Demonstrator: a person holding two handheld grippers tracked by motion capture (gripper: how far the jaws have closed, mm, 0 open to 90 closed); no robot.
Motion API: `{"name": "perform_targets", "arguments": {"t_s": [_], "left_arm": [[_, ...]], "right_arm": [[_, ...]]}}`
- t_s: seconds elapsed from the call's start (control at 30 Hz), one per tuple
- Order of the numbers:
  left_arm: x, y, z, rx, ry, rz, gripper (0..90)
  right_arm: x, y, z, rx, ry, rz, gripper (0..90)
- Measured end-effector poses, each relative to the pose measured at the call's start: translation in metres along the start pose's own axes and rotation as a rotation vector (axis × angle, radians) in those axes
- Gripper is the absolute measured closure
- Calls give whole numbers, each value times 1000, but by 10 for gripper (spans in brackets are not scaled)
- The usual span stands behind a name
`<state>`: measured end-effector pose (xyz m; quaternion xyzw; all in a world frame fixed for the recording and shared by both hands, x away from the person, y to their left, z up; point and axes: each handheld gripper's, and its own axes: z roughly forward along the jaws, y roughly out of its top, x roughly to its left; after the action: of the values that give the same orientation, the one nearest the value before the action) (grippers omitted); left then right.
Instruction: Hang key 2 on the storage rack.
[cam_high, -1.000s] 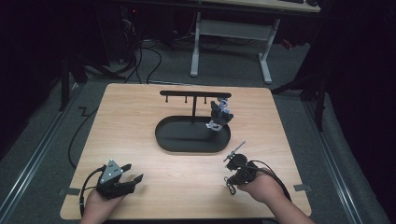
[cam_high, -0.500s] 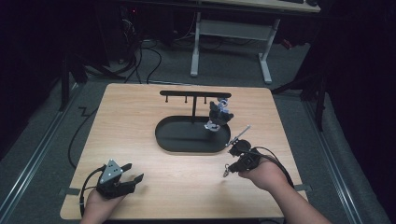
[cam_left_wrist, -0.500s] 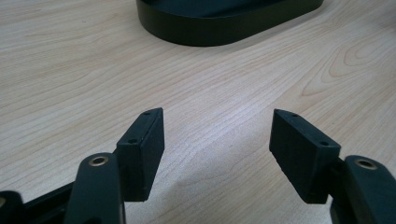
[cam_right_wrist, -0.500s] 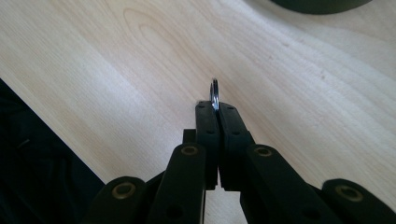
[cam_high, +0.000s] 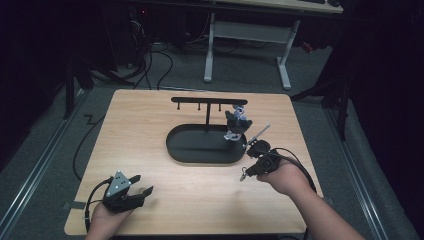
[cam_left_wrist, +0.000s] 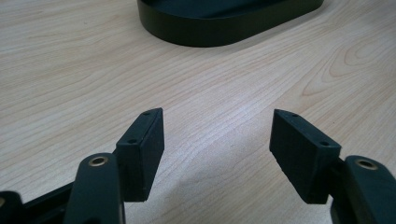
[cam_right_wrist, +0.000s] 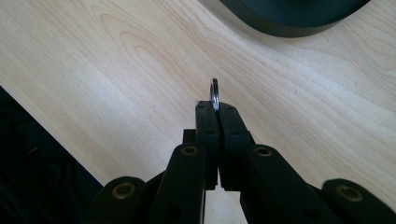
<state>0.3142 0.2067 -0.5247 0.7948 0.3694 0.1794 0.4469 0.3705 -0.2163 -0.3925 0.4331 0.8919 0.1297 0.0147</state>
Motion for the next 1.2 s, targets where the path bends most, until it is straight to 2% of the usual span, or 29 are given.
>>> {"name": "perform_targets", "arguments": {"t_s": [0.3, 0.33, 0.4, 0.47, 0.67, 0.7, 0.8, 0.9, 1.13, 1.2], "left_arm": [[-1, 0, 1, 9, -4, -1, 361], [-1, 0, 2, 6, 0, 2, 362], [-2, -1, 1, 8, 2, 4, 361], [-1, -1, -1, 14, 3, 5, 361], [1, -4, -7, 10, 19, -7, 362], [1, -4, -7, 7, 22, -11, 362], [1, -5, -8, 5, 28, -15, 362], [1, -6, -9, 11, 29, -15, 362], [2, -7, -10, 12, 24, -17, 361], [2, -7, -9, 12, 25, -18, 361]], "right_arm": [[-5, 14, -11, 2, -7, 0, 894], [-6, 17, -12, -1, -7, -12, 894], [-8, 22, -16, -15, 27, 19, 894], [-10, 27, -18, -9, 23, 14, 893], [-13, 47, -21, -5, 21, -2, 893], [-15, 56, -22, -7, 15, -3, 894], [-16, 62, -22, -8, 16, -11, 893], [-16, 74, -21, 4, 12, -26, 893], [-15, 97, -25, 16, -13, -13, 894], [-15, 103, -26, 10, -13, -29, 894]]}}
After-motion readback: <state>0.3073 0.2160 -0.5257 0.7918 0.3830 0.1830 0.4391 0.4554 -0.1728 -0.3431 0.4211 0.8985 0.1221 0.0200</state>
